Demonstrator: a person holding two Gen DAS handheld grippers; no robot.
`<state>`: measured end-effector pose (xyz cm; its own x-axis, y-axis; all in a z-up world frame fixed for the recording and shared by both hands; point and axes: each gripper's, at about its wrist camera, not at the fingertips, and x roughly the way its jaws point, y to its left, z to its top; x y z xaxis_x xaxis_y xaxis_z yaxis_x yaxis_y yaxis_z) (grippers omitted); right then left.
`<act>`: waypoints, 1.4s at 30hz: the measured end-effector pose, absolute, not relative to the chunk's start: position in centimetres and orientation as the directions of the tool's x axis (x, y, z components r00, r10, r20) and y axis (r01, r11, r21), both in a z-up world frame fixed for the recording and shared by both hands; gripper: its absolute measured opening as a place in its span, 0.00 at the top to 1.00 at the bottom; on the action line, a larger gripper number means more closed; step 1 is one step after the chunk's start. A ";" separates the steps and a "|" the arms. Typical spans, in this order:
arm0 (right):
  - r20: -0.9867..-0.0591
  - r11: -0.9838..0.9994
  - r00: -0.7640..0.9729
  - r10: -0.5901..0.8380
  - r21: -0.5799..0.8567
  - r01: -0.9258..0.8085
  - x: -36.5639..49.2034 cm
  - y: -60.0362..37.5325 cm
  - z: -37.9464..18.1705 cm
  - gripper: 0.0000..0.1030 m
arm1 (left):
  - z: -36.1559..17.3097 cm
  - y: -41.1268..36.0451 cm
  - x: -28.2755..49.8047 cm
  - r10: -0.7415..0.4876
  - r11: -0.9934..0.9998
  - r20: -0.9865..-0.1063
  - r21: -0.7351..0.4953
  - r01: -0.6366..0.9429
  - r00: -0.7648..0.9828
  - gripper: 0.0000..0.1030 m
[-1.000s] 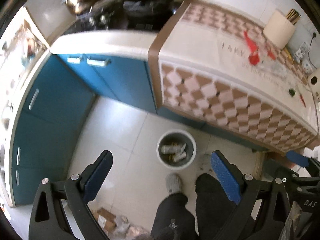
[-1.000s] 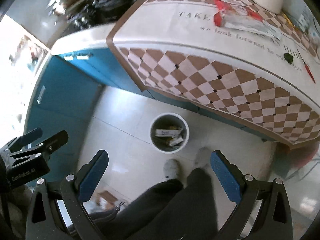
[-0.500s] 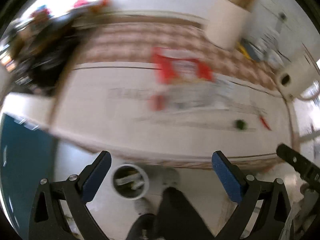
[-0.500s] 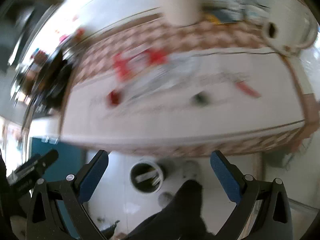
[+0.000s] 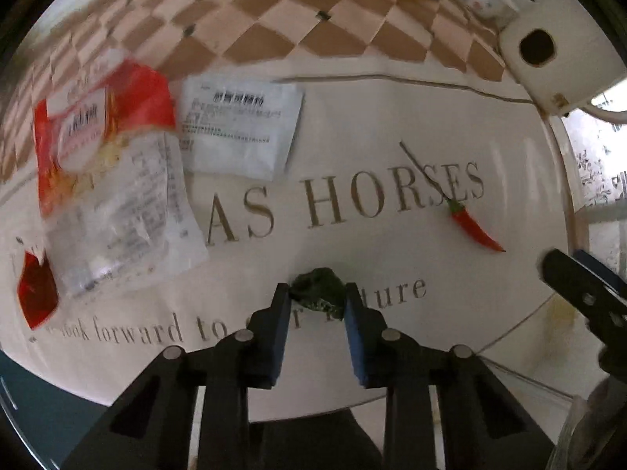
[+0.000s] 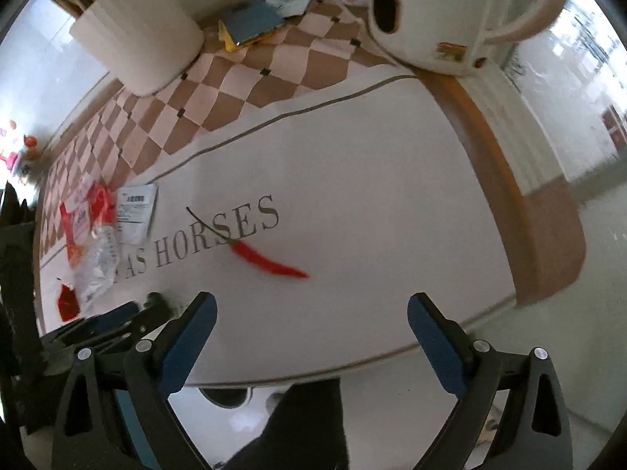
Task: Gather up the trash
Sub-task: 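Grasp the red chili with the right tool while the left tool grasps the dark item, then carry the chili and dark item down over the trash bin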
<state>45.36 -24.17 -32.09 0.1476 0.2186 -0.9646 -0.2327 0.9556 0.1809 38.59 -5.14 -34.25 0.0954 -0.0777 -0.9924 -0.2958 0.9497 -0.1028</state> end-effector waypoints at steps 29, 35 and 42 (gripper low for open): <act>-0.923 0.893 0.256 0.287 0.161 -0.421 37.4 -16.2 -30.9 0.90 | -23.8 -1.4 29.1 0.149 0.924 -0.921 0.000 -0.383 0.360 0.79; -0.878 0.871 0.294 0.377 0.229 -0.434 30.1 -15.1 -25.8 0.90 | -20.8 1.1 20.9 0.200 0.904 -0.876 -0.009 -0.428 0.440 0.79; -0.855 0.837 0.258 0.450 0.303 -0.455 17.9 -12.5 -24.8 0.90 | -21.3 4.3 8.6 0.236 0.864 -0.888 0.006 -0.504 0.395 0.79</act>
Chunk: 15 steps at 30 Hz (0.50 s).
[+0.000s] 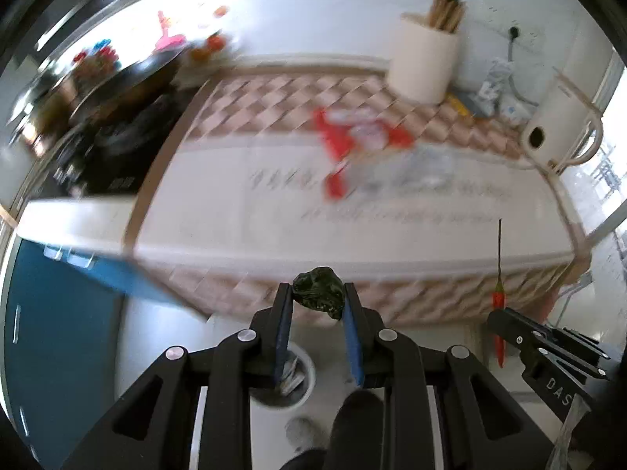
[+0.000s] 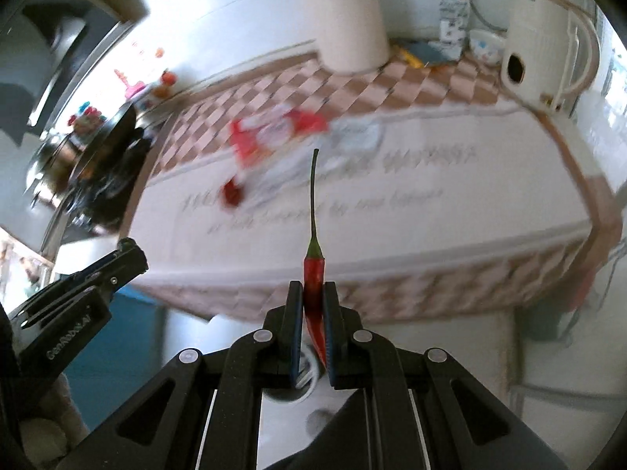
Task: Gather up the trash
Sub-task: 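Carry the chili and dark item down over the trash bin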
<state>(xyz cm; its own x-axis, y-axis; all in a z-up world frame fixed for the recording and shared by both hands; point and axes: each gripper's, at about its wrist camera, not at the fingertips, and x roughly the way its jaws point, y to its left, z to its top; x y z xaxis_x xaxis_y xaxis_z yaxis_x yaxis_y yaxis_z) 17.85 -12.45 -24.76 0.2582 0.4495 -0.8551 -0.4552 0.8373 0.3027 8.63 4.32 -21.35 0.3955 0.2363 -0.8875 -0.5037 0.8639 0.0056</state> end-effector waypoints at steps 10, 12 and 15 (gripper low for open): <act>-0.924 0.787 -0.005 0.382 0.328 -0.523 7.4 -6.5 -34.9 0.90 | -34.6 10.1 -0.6 0.142 0.753 -0.979 0.009 -0.658 0.149 0.79; -0.933 0.781 -0.065 0.353 0.332 -0.530 6.2 -5.2 -38.7 0.90 | -38.9 11.0 -1.3 0.113 0.731 -0.989 0.015 -0.682 0.099 0.79; -0.940 0.778 -0.127 0.316 0.334 -0.533 5.3 -3.6 -44.1 0.90 | -46.2 12.3 -2.3 0.060 0.704 -0.998 0.022 -0.710 0.029 0.79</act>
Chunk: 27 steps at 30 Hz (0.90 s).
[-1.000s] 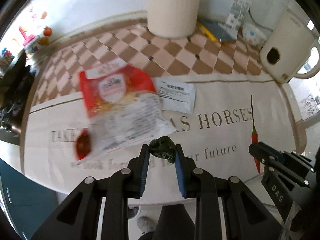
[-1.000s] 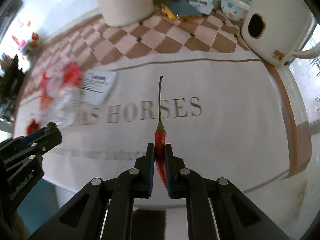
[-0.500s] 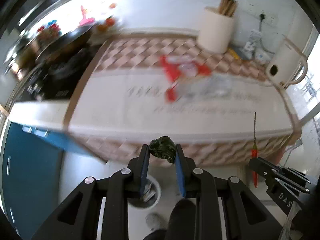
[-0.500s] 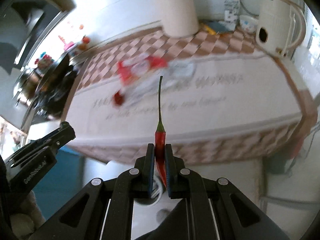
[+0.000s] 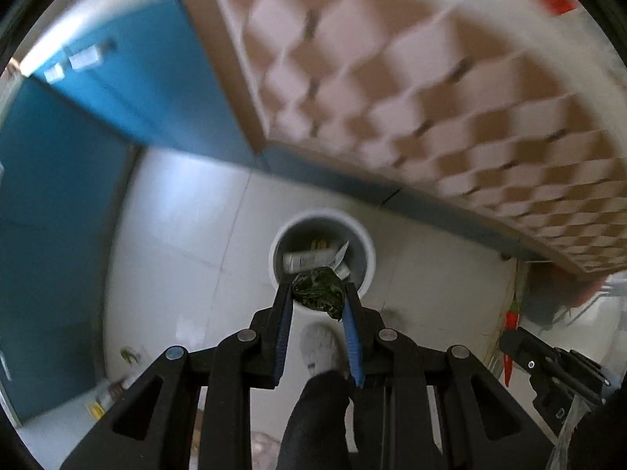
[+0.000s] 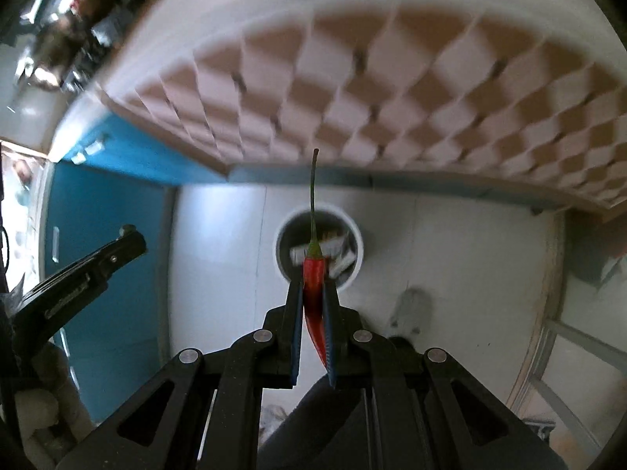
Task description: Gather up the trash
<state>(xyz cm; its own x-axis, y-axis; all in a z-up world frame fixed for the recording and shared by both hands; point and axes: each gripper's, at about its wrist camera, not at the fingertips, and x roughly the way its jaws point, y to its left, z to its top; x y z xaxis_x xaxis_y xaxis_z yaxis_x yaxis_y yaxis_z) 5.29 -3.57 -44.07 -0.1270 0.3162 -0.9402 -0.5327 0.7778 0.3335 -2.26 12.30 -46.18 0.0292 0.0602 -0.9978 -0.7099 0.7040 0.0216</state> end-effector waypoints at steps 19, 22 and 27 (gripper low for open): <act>-0.896 0.763 -0.358 0.261 0.419 -0.492 4.4 3.3 -76.6 0.90 | -74.8 16.5 -4.9 -0.132 0.646 -0.983 0.014 -0.764 -0.129 0.79; -0.888 0.762 -0.386 0.251 0.427 -0.487 4.4 3.8 -78.8 0.90 | -76.0 16.6 -5.0 -0.150 0.642 -0.980 0.006 -0.767 -0.133 0.79; -0.883 0.763 -0.406 0.237 0.428 -0.484 3.9 4.5 -81.1 0.90 | -76.4 17.3 -5.1 -0.188 0.610 -0.977 -0.035 -0.791 -0.102 0.77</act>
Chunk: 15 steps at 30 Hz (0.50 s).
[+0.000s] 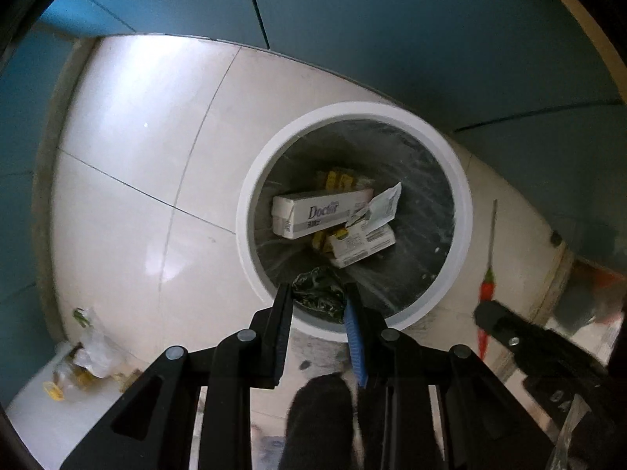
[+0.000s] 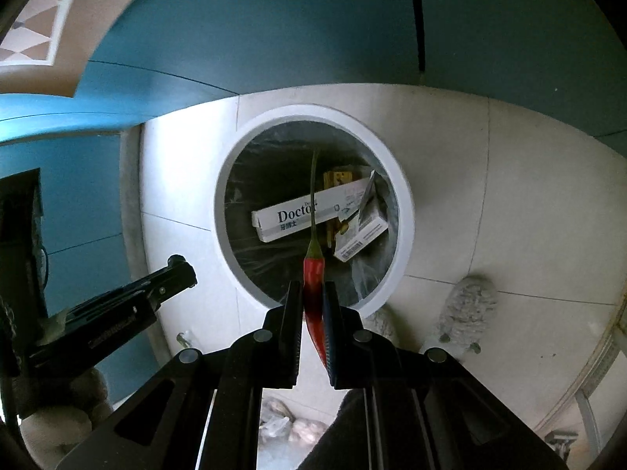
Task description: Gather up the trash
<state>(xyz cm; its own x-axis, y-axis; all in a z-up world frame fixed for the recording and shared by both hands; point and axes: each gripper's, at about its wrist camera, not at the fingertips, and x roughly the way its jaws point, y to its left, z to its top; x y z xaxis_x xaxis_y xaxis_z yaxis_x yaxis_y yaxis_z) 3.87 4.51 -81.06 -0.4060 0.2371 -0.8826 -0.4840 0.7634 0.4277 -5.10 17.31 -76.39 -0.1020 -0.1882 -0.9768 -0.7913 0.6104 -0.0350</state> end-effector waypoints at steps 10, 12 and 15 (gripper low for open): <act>-0.898 0.768 -0.400 0.185 0.386 -0.511 3.4 5.5 -82.0 0.58 | -74.0 18.2 -5.8 -0.110 0.614 -0.989 0.008 -0.789 -0.095 0.16; -0.905 0.762 -0.384 0.180 0.375 -0.527 3.4 5.5 -81.4 0.52 | -73.3 18.2 -6.0 -0.087 0.621 -0.990 0.031 -0.783 -0.109 0.08; -0.922 0.746 -0.348 0.169 0.350 -0.567 3.2 5.7 -80.1 0.34 | -72.0 18.1 -6.6 -0.050 0.622 -0.993 0.054 -0.782 -0.108 0.01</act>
<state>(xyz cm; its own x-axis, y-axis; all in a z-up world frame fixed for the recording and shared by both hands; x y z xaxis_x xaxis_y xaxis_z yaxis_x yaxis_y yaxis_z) 3.16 5.71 -80.10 -0.3477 0.1692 -0.9222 -0.5666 0.7458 0.3504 -6.58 18.08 -72.01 -0.1078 -0.0500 -0.9929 -0.7816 0.6215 0.0536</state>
